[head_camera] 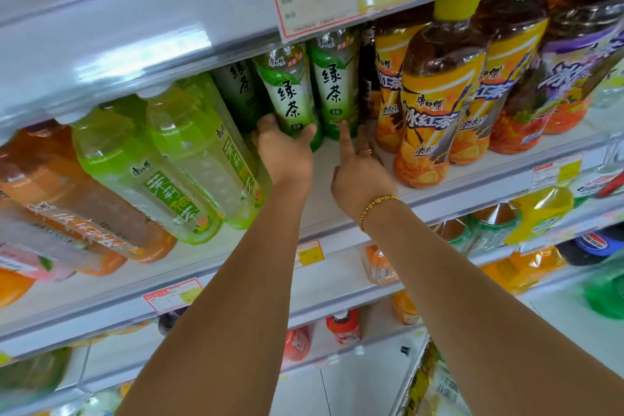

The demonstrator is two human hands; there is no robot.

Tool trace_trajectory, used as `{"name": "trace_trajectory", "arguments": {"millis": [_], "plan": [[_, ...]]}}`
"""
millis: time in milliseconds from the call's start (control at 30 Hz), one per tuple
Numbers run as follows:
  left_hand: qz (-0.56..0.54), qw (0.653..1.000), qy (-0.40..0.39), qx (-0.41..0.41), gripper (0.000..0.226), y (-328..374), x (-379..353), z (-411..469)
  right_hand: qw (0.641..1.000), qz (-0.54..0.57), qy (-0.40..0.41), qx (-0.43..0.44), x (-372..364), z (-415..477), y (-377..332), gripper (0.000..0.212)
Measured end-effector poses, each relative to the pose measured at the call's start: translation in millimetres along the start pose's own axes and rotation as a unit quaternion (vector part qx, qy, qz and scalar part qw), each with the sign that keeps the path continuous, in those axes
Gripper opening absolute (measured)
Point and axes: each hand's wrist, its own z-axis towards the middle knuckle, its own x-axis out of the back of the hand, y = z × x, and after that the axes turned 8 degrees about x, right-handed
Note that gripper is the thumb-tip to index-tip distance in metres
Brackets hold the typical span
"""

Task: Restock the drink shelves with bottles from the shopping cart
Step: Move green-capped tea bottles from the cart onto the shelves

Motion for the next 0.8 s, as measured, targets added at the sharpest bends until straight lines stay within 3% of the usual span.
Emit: {"name": "trace_trajectory", "arguments": {"millis": [433,667,800], "plan": [[-0.013,0.999,0.005,0.03,0.062,3.5,-16.8,22.1,0.997,0.01,0.064,-0.042,-14.2,36.4,-0.2,0.08],[0.015,0.999,-0.021,0.027,0.057,1.4,-12.8,29.2,0.967,0.158,0.143,-0.14,-11.1,67.8,-10.0,0.071],[0.054,0.997,-0.037,0.028,0.045,-4.7,-13.1,32.0,0.967,0.163,0.142,-0.136,-11.6,61.8,-15.8,0.074]]}}
